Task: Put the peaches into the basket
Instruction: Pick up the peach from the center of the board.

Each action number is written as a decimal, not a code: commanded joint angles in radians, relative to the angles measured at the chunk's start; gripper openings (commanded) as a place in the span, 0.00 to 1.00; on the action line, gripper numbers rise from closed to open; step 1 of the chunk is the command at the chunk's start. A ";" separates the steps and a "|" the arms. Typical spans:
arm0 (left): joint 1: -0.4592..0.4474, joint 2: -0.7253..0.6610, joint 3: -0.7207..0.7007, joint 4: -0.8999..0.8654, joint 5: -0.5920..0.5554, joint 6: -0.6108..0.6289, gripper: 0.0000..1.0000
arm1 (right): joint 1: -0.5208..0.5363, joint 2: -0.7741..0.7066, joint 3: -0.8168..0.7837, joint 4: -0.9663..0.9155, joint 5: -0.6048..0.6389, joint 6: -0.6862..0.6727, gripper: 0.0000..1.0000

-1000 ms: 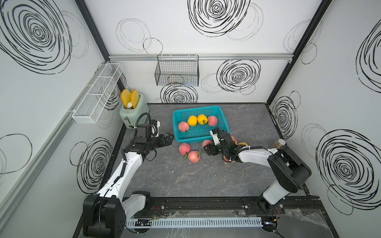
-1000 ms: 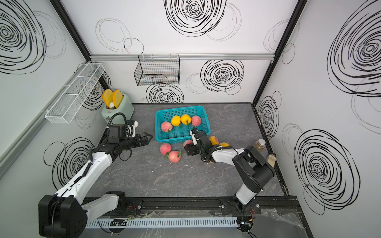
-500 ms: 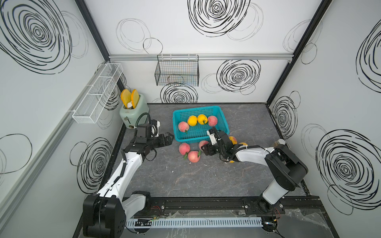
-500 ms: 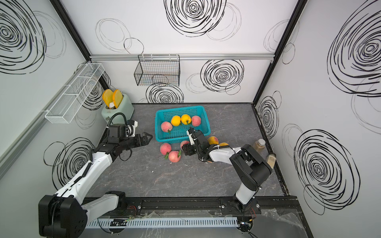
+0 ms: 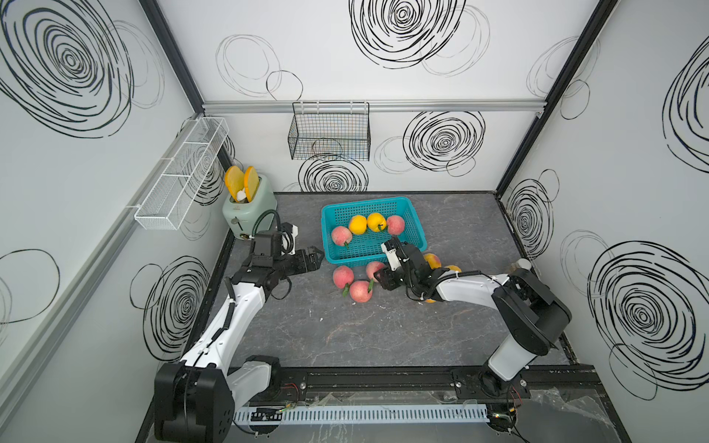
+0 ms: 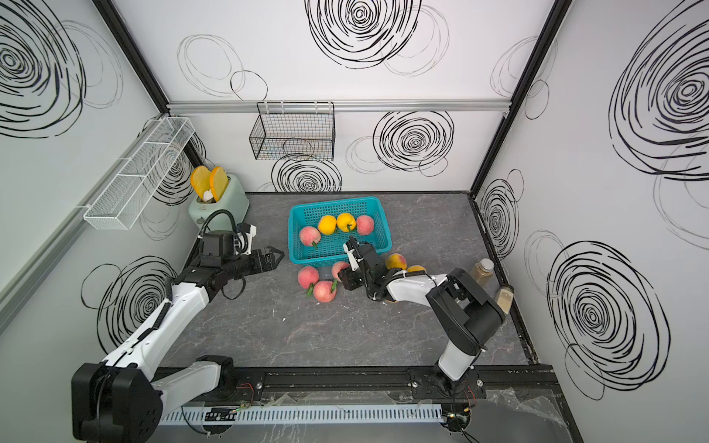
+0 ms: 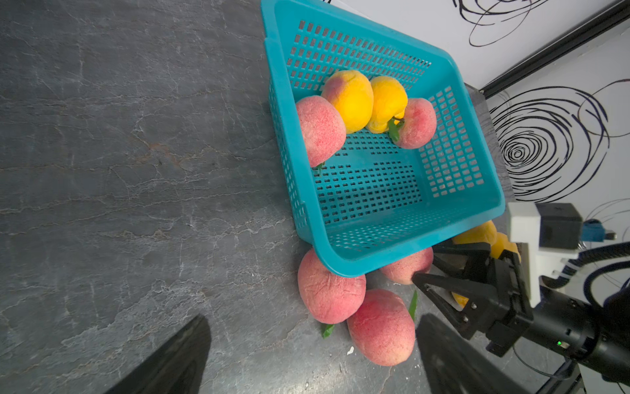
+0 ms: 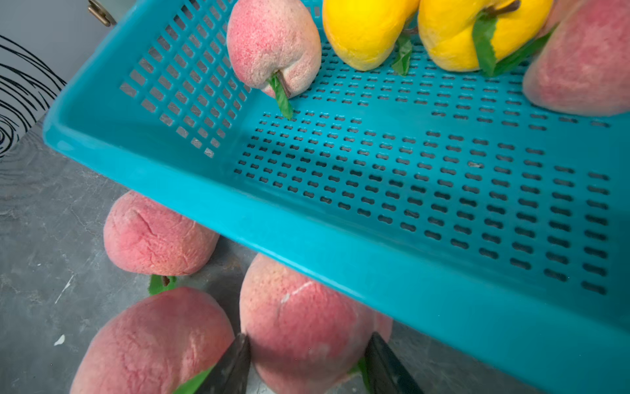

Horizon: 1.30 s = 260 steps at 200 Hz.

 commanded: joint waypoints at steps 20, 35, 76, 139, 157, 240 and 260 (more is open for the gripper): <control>0.014 -0.007 -0.003 0.043 0.013 -0.003 0.98 | 0.005 -0.014 0.008 -0.018 -0.007 -0.014 0.48; 0.014 -0.008 -0.004 0.043 0.013 -0.003 0.98 | 0.005 -0.019 0.005 -0.018 -0.009 -0.014 0.47; 0.014 -0.005 -0.005 0.044 0.012 -0.003 0.98 | 0.005 -0.035 -0.006 -0.019 -0.014 -0.014 0.36; 0.014 -0.005 -0.003 0.043 0.010 -0.003 0.98 | 0.004 -0.074 -0.030 -0.028 -0.023 -0.012 0.25; 0.014 -0.006 -0.005 0.041 0.009 -0.003 0.98 | 0.004 -0.082 -0.034 -0.033 -0.034 -0.008 0.22; 0.014 -0.007 -0.005 0.040 0.009 -0.002 0.98 | 0.004 -0.218 -0.075 -0.105 -0.038 0.001 0.21; 0.014 -0.006 -0.005 0.041 0.008 -0.002 0.98 | 0.004 -0.262 -0.081 -0.134 -0.033 0.001 0.21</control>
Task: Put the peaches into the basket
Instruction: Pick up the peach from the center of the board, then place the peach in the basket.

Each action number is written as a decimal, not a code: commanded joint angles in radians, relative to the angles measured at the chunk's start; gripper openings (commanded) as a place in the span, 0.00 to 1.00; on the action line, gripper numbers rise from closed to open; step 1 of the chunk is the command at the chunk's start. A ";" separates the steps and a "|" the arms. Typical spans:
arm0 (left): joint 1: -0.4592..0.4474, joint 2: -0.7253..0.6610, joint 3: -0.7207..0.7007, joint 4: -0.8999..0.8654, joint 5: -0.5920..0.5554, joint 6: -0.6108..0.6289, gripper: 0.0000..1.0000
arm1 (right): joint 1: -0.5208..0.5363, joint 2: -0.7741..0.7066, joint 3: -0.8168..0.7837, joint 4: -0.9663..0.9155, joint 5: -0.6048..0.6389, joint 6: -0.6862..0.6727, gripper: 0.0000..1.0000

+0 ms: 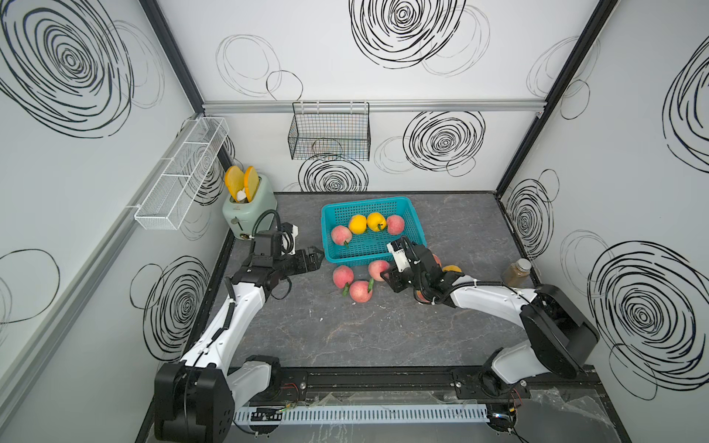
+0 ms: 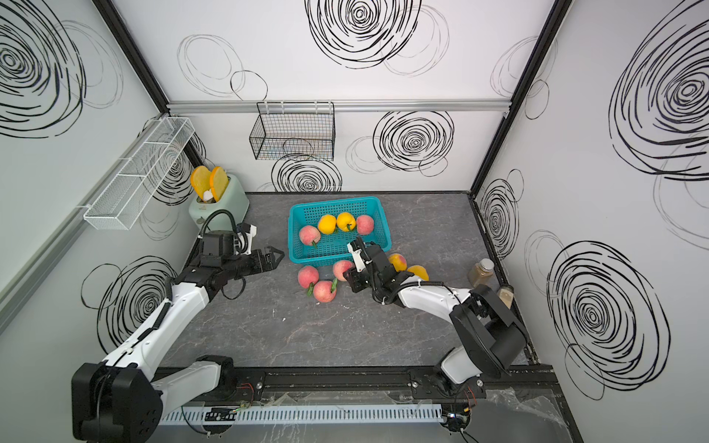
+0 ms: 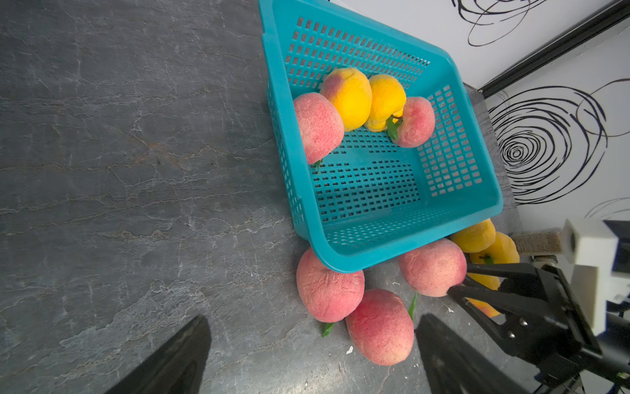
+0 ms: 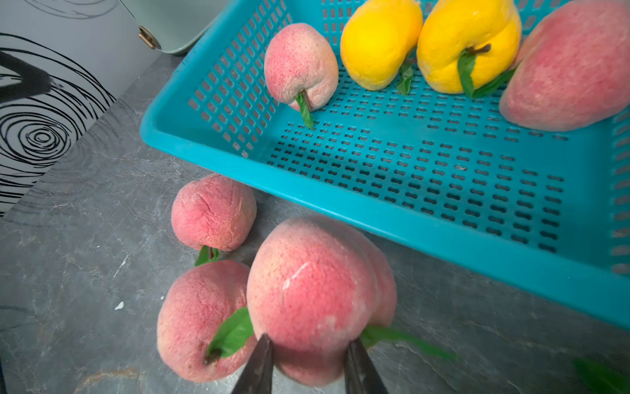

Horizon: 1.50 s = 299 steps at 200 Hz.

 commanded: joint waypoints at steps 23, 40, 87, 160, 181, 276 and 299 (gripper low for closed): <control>0.013 -0.006 -0.005 0.040 0.005 -0.002 0.98 | 0.004 -0.105 -0.018 -0.082 0.008 0.008 0.21; 0.013 -0.005 -0.004 0.040 0.005 -0.002 0.98 | 0.004 -0.135 -0.019 -0.098 0.012 0.008 0.21; 0.013 0.000 -0.005 0.042 0.005 -0.003 0.98 | -0.002 -0.196 -0.011 -0.125 0.023 0.009 0.21; 0.013 0.001 -0.003 0.041 0.003 -0.004 0.98 | -0.032 -0.197 0.036 -0.107 0.005 0.007 0.21; 0.013 0.002 -0.003 0.041 0.003 -0.003 0.98 | -0.038 -0.182 0.060 -0.095 -0.007 0.004 0.21; 0.013 0.004 -0.004 0.043 0.008 -0.004 0.98 | -0.075 -0.111 0.170 -0.064 -0.054 -0.011 0.21; 0.013 0.004 -0.005 0.043 0.008 -0.003 0.98 | -0.084 -0.067 0.216 -0.057 -0.069 -0.018 0.20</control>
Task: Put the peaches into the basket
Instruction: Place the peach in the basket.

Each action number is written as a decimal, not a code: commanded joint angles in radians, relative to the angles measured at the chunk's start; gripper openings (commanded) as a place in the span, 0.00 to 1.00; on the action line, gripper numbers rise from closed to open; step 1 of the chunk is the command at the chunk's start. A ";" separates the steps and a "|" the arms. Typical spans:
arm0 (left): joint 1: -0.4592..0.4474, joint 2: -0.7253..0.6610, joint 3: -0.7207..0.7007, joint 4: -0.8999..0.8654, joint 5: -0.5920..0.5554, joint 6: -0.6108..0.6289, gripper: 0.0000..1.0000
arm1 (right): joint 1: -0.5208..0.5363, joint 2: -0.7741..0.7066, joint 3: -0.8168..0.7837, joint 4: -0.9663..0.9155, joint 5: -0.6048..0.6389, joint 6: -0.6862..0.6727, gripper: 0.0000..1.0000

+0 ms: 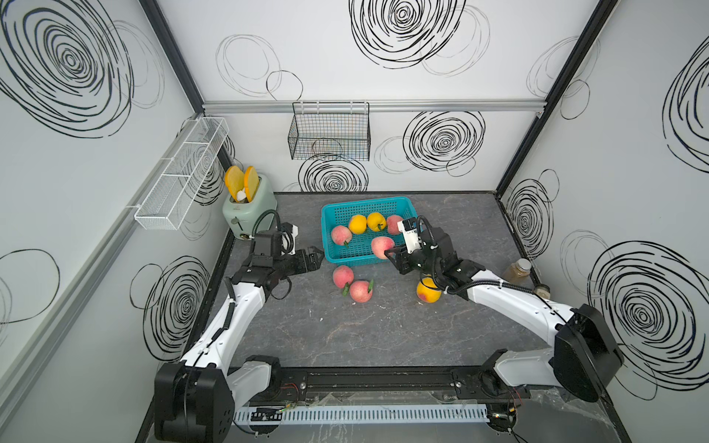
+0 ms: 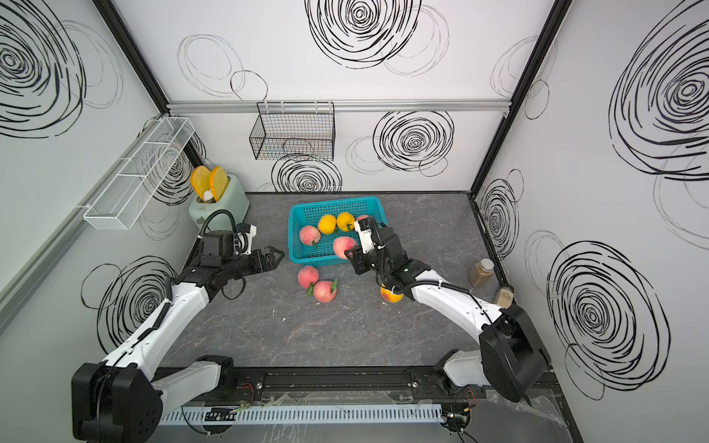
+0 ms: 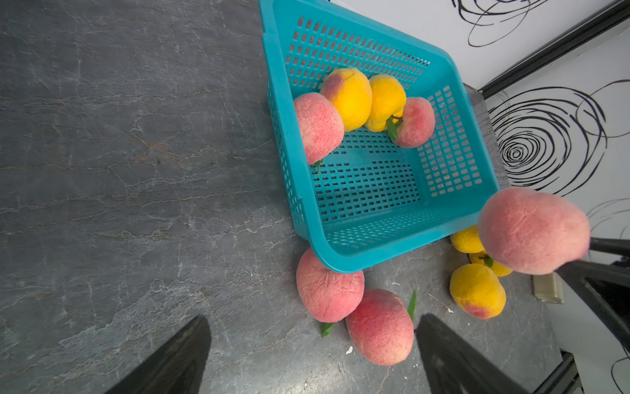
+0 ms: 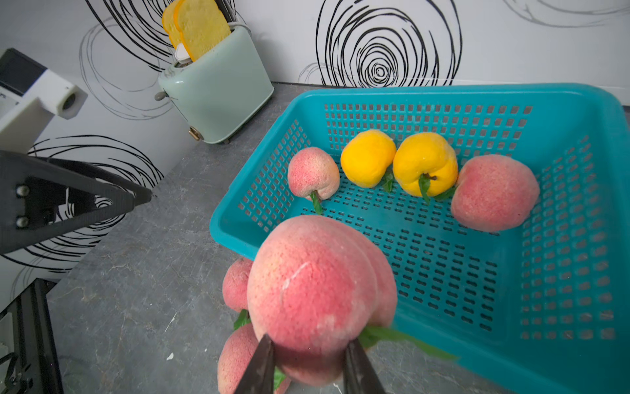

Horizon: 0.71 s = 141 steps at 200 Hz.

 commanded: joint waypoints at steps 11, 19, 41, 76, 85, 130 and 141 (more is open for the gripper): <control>0.013 0.003 -0.003 0.043 0.008 -0.001 0.98 | -0.019 0.064 0.086 0.035 -0.046 -0.019 0.21; 0.013 0.003 -0.003 0.043 0.008 -0.002 0.98 | -0.024 0.089 0.108 0.036 -0.059 -0.019 0.21; 0.013 0.005 -0.003 0.043 0.010 -0.001 0.98 | -0.039 0.160 0.168 0.042 -0.087 -0.021 0.21; 0.013 0.002 -0.005 0.043 0.010 -0.001 0.98 | -0.052 0.282 0.256 0.043 -0.105 -0.019 0.20; 0.013 0.002 -0.005 0.043 0.010 -0.001 0.98 | -0.056 0.317 0.278 0.042 -0.117 -0.017 0.20; 0.013 0.002 -0.005 0.042 0.009 0.000 0.98 | -0.061 0.475 0.366 0.044 -0.122 -0.017 0.20; 0.013 0.001 -0.005 0.041 0.008 0.000 0.98 | -0.063 0.505 0.385 0.042 -0.118 -0.022 0.20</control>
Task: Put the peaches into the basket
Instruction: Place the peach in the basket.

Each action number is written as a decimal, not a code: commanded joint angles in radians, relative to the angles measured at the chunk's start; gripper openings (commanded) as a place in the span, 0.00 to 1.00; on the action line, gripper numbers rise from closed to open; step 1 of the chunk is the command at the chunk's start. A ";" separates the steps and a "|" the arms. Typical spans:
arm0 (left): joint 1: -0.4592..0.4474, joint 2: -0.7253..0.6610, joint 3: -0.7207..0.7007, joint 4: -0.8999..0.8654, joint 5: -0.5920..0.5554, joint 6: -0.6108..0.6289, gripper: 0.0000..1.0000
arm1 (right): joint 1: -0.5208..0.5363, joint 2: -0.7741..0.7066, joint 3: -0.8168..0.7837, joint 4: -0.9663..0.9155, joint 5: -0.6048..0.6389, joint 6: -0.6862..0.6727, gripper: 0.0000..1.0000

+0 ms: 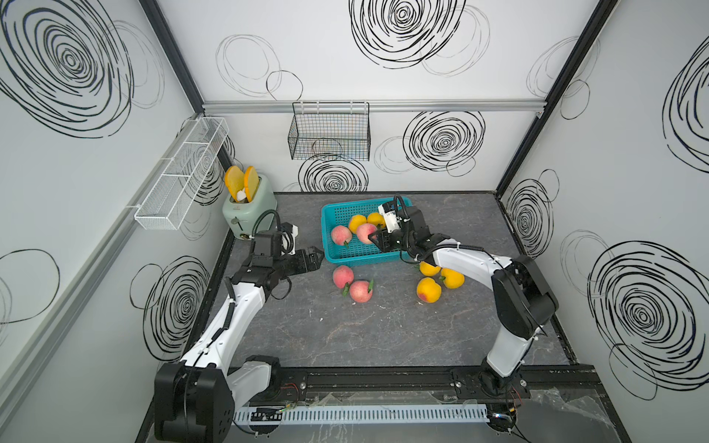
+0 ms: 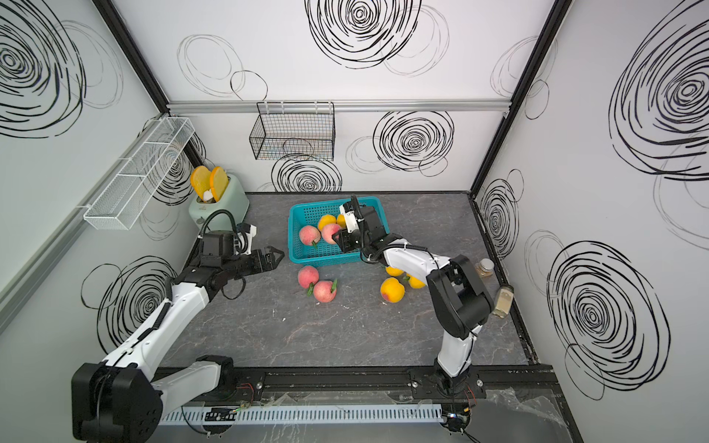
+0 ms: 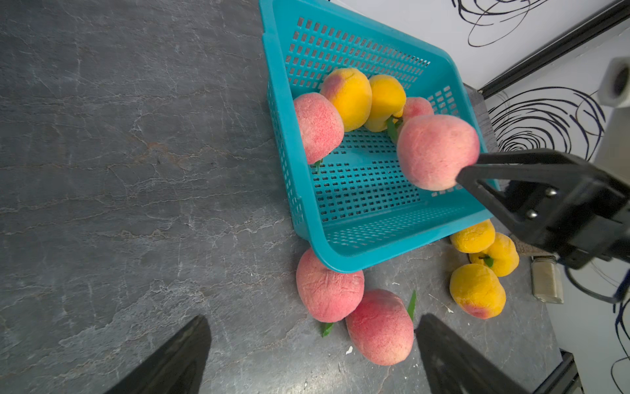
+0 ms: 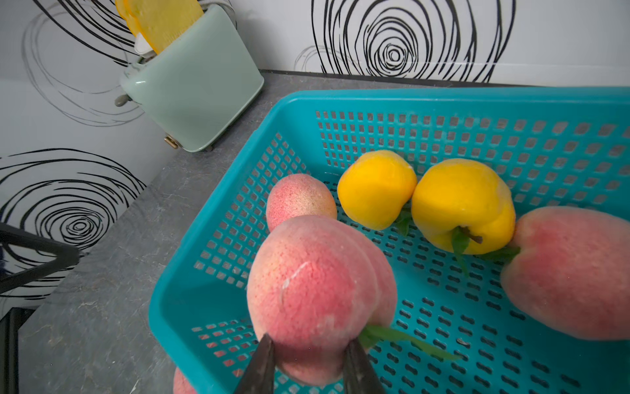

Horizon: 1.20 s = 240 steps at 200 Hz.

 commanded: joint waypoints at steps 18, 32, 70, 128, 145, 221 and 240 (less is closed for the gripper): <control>0.013 0.000 -0.005 0.040 0.008 0.001 0.98 | -0.010 0.090 0.079 0.004 -0.002 -0.018 0.21; 0.013 -0.001 -0.005 0.041 0.006 0.000 0.98 | -0.012 0.114 0.096 0.004 0.002 -0.018 0.21; 0.013 -0.001 -0.005 0.041 0.009 0.000 0.98 | -0.014 0.166 0.131 -0.007 0.004 -0.019 0.21; 0.013 -0.003 -0.006 0.040 0.011 0.001 0.98 | -0.015 0.229 0.189 -0.063 -0.007 -0.035 0.22; 0.013 -0.004 -0.006 0.040 0.011 0.001 0.98 | -0.014 0.244 0.200 -0.077 -0.007 -0.037 0.22; 0.013 -0.007 -0.006 0.040 0.011 0.001 0.98 | -0.014 0.300 0.252 -0.113 -0.015 -0.053 0.26; 0.013 -0.005 -0.006 0.041 0.013 0.000 0.98 | -0.013 0.308 0.259 -0.121 -0.018 -0.053 0.33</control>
